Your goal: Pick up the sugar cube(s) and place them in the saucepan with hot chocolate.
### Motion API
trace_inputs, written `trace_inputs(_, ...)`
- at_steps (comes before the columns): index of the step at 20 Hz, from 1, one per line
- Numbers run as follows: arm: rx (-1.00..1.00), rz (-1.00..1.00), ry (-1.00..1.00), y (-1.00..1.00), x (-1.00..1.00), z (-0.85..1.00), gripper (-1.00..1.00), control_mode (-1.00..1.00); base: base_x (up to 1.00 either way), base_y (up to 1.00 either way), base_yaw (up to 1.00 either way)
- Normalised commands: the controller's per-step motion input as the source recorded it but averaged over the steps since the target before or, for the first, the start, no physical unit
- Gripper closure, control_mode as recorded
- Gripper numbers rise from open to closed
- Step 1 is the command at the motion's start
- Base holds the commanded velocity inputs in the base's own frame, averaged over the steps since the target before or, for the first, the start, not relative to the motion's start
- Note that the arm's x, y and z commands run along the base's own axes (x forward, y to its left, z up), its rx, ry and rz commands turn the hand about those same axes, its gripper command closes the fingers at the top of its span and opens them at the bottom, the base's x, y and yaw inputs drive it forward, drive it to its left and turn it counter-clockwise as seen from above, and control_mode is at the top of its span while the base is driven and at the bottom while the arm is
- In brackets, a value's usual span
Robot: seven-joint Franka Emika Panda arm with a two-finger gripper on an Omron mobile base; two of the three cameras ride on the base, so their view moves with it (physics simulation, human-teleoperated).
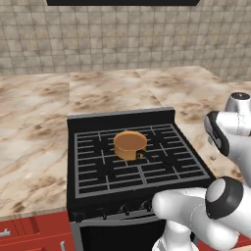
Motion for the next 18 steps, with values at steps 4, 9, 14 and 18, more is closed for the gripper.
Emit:
trace_inputs(4, 0.00, 0.03, 0.00, -0.05, 0.13, -0.22, -1.00, -1.00, 0.00, 0.00, 0.00)
trace_inputs(9, 0.00, 0.01, 0.01, -0.10, 0.23, -0.38, -1.00, -1.00, 0.00, 0.00, 0.00)
trace_inputs(14, 0.00, 0.01, 0.00, 0.00, 0.31, -0.43, -1.00, -1.00, 0.00, 0.00, 0.00)
trace_inputs(18, 0.04, 0.00, 0.01, -0.02, 0.31, -0.38, -1.00, -1.00, 0.00, 0.00, 0.00)
